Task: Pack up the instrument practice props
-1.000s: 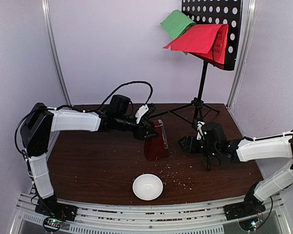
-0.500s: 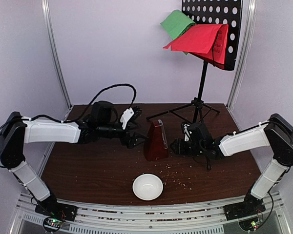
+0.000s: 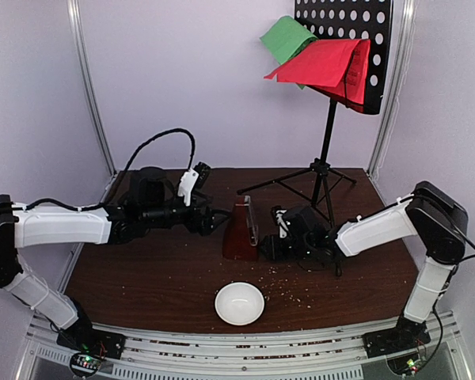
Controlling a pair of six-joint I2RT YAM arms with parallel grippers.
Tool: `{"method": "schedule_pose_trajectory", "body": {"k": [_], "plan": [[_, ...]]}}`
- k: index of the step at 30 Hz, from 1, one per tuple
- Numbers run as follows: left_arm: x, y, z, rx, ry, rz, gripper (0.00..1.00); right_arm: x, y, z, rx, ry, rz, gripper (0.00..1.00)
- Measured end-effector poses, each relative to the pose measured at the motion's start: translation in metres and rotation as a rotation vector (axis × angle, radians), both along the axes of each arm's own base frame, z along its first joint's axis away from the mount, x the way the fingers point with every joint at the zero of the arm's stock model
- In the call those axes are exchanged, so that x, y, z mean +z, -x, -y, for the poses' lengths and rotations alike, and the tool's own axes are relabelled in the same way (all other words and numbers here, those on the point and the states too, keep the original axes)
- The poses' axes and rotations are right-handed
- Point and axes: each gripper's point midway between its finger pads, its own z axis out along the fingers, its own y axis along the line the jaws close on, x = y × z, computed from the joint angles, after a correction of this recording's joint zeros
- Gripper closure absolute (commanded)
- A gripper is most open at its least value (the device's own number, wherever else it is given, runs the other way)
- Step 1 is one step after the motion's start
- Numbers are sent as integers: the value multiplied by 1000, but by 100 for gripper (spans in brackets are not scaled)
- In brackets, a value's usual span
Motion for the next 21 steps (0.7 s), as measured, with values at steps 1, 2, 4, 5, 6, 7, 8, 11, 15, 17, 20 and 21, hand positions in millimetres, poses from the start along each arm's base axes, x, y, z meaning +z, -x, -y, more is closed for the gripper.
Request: {"method": "schedule_pose_trajectory", "body": {"k": [1,2,4,5,6,7,8,11,15,17,20,21], "plan": [[-1,2,1,3,0,-9,11,-1,4,-10,23,-4,-4,49],[-2,4,3,8,-3,-17,11,-2,8,-19,44,-11,-7,49],[-4,8,6,13,-13,-30,10,-4,15,-34,82,-20,-13,49],[-4,9,7,18,-18,-35,10,-5,18,-39,97,-23,-15,49],[-6,9,7,24,-25,-40,10,-4,21,-45,112,-29,-18,47],[-6,9,7,31,-29,-43,10,-3,24,-49,122,-33,-16,46],[-6,8,7,40,-32,-44,9,-2,25,-51,127,-37,-14,42],[-8,4,3,69,-50,-51,9,3,23,-50,118,-40,3,32],[-1,-1,6,80,-50,-50,9,22,19,-36,78,-31,56,23],[5,-7,12,81,-41,-42,11,39,17,-25,48,-36,96,19],[7,-13,19,82,-38,-40,17,66,13,3,-20,-42,166,16],[7,-16,22,82,-39,-42,20,74,11,14,-53,-43,186,15]]}}
